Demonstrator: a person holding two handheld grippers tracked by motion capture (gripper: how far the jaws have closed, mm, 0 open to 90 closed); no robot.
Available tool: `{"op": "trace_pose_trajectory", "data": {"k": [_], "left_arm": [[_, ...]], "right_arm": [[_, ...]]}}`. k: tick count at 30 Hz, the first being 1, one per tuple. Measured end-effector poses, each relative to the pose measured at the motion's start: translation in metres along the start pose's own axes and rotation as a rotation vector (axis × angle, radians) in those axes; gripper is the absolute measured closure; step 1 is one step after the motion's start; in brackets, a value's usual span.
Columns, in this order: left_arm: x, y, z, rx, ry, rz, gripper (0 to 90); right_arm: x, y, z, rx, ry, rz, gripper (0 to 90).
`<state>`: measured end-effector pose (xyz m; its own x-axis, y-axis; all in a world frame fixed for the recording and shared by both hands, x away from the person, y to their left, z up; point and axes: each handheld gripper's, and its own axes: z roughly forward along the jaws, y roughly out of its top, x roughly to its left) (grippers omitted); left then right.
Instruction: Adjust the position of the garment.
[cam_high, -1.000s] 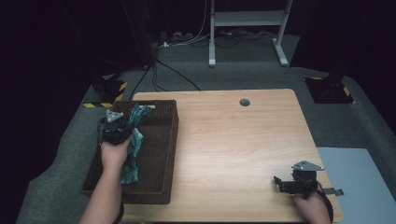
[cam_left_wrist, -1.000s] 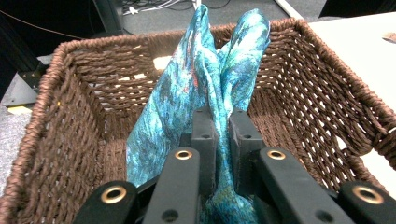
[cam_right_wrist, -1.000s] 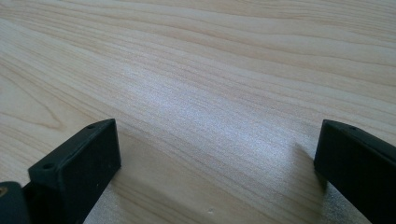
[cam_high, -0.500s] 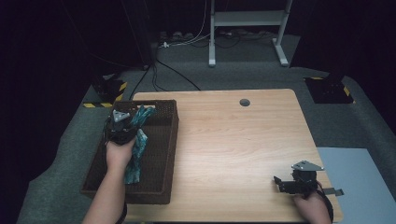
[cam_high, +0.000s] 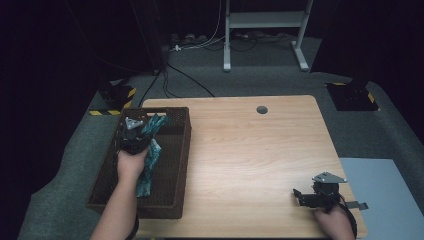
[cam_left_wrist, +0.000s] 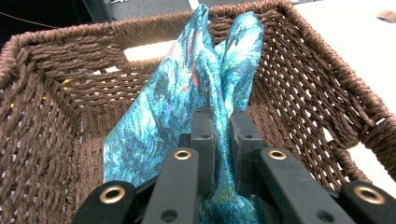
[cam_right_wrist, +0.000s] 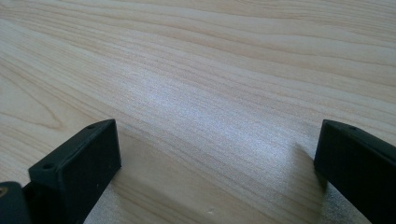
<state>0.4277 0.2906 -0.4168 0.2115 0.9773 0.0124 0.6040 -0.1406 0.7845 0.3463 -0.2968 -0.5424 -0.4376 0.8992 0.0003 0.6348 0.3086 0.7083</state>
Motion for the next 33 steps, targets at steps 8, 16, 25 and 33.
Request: {"op": "trace_pose_trajectory", "data": {"k": [8, 16, 25, 33], "left_arm": [[-0.004, 0.001, 0.005, 0.016, 0.0, 0.002, 82.3], [-0.01, 0.004, 0.012, 0.046, 0.013, 0.019, 82.1], [-0.022, 0.007, 0.026, 0.087, 0.012, 0.029, 81.1], [-0.038, 0.018, 0.026, 0.029, -0.034, 0.023, 62.9]], "right_arm": [[0.0, 0.0, 0.0, 0.0, 0.001, 0.001, 0.3], [0.0, 0.0, 0.0, -0.001, 0.001, 0.001, 0.3], [0.0, 0.0, 0.0, -0.002, 0.0, 0.001, 0.7], [-0.001, 0.0, 0.0, -0.003, 0.001, 0.002, 0.7]]}}
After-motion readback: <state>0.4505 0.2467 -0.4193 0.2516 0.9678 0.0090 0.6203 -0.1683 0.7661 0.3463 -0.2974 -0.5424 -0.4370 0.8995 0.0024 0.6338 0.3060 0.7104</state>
